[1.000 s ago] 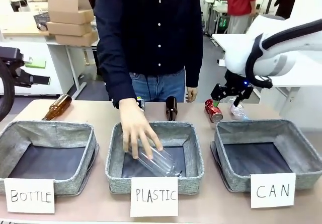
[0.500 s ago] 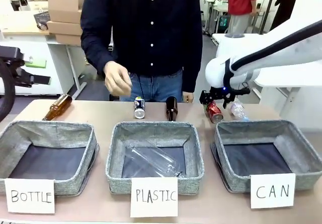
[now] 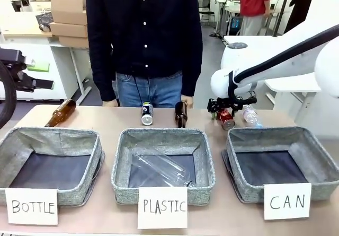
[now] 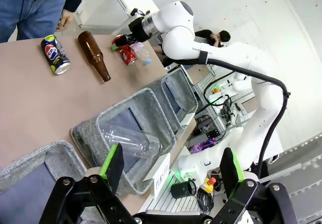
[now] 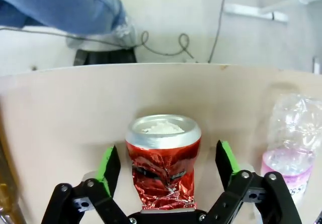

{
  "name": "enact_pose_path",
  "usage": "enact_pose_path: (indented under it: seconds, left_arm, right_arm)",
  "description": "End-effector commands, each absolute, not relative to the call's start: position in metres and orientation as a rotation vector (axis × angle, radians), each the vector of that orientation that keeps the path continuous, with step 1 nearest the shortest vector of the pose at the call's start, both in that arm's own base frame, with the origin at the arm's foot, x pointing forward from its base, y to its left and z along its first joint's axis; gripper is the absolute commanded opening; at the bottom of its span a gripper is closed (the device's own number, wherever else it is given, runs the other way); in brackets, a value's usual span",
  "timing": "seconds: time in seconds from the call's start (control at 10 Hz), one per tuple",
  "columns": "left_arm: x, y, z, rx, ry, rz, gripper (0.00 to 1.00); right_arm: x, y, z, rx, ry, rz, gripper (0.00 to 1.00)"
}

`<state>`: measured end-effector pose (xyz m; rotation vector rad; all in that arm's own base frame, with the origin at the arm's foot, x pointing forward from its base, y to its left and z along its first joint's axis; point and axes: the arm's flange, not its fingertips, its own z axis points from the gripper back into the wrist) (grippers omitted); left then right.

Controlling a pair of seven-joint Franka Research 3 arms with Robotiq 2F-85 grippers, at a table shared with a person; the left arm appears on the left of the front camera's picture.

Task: Sort the can waste into the basket.
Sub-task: Pick up the can waste from the table and place it in the right Fabric basket.

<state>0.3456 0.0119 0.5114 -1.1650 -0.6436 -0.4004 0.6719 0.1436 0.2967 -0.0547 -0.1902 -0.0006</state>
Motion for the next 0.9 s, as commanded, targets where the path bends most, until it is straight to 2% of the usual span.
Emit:
enact_pose_path:
  seconds: [0.0, 0.1, 0.3, 0.4, 0.5, 0.6, 0.8]
  left_arm:
    - [0.3479, 0.0101, 0.5124, -1.183, -0.674, -0.415, 1.00]
    - [0.3479, 0.0101, 0.5124, -1.183, -0.674, -0.415, 1.00]
    - [0.3479, 0.0101, 0.5124, -1.183, -0.674, -0.415, 1.00]
    - [0.3479, 0.0101, 0.5124, -1.183, -0.674, -0.415, 1.00]
    - [0.3479, 0.0101, 0.5124, -1.183, -0.674, -0.415, 1.00]
    - [0.3479, 0.0101, 0.5124, -1.183, -0.674, -0.415, 1.00]
    - [0.3479, 0.0101, 0.5124, -1.183, -0.674, -0.415, 1.00]
  right_arm:
    - [0.6699, 0.1427, 0.3047, -0.044, -0.206, 0.010, 0.42]
    - [0.6693, 0.1420, 0.3052, -0.039, -0.201, 0.011, 0.00]
    - [0.6683, 0.1428, 0.3071, -0.017, -0.189, 0.022, 0.00]
    - [0.6681, 0.1429, 0.3073, -0.013, -0.187, 0.021, 0.13]
    - [0.6679, 0.1419, 0.3071, -0.005, -0.184, 0.014, 0.03]
    - [0.6682, 0.1418, 0.3069, -0.001, -0.195, 0.004, 0.00]
    - [0.6661, 0.1404, 0.3092, -0.024, -0.166, 0.006, 0.00]
